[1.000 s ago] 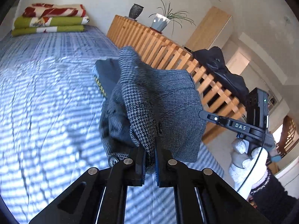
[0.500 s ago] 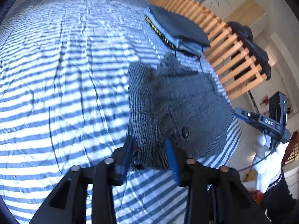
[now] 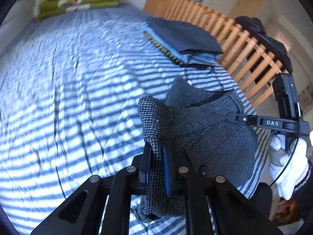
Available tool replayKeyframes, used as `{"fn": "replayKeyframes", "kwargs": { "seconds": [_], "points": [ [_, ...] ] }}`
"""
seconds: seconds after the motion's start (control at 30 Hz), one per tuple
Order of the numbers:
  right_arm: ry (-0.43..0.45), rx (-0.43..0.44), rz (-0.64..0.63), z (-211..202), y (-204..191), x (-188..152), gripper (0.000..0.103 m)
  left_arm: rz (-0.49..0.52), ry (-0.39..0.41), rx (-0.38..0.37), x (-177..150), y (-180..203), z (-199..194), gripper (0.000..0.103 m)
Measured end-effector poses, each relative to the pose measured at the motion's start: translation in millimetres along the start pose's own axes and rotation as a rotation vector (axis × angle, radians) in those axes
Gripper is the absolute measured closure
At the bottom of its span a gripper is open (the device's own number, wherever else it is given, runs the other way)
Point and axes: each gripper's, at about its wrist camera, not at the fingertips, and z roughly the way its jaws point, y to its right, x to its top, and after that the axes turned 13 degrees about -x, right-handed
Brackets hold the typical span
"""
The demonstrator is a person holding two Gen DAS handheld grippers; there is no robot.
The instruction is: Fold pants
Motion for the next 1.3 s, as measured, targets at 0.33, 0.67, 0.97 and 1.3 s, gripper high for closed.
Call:
{"fn": "replayKeyframes", "kwargs": {
  "seconds": [0.33, 0.67, 0.97, 1.3],
  "points": [
    [0.093, 0.002, 0.166, -59, 107, -47, 0.039, 0.213, -0.065, -0.111, 78, 39, 83, 0.092],
    [0.126, -0.005, 0.019, -64, 76, 32, 0.039, 0.303, -0.024, -0.368, -4, 96, 17, 0.093],
    [-0.081, -0.118, -0.321, -29, -30, 50, 0.039, 0.326, -0.087, -0.48, -41, 132, 7, 0.093],
    [-0.235, -0.183, -0.266, -32, 46, 6, 0.076, 0.398, -0.053, -0.3, 33, 113, 38, 0.096]
  ]
}}
